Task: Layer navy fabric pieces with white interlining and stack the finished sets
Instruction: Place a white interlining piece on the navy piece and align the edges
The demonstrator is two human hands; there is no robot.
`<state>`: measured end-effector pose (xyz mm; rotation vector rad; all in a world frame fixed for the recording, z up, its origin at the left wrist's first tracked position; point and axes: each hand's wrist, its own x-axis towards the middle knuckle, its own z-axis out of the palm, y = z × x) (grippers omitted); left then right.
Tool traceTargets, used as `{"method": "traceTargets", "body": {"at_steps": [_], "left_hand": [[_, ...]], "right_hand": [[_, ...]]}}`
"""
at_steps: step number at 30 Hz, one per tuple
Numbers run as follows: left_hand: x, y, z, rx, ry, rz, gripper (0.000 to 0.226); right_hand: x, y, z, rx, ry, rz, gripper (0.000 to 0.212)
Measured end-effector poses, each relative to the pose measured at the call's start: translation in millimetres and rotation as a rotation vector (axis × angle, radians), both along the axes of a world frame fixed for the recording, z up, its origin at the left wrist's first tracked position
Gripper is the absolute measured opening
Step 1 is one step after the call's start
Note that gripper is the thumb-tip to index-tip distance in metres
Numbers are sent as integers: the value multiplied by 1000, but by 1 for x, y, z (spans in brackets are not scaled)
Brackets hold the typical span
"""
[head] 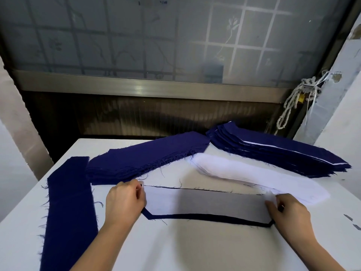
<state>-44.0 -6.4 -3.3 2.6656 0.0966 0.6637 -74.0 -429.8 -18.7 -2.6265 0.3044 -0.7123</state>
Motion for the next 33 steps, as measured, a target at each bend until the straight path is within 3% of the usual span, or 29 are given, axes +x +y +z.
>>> {"method": "traceTargets", "body": {"at_steps": [6,14,33], "left_hand": [[-3,-3,2,51,-151,-69,22],[-4,-1,2,-64,-35,15,25],[2,2,-3,-145,-42,20,11]], "right_hand": [[1,-2,1,54,-45,21,41],[-8,6,6,-45,-31,36,44],[-8,8,8,143,-49,-86,26]]}}
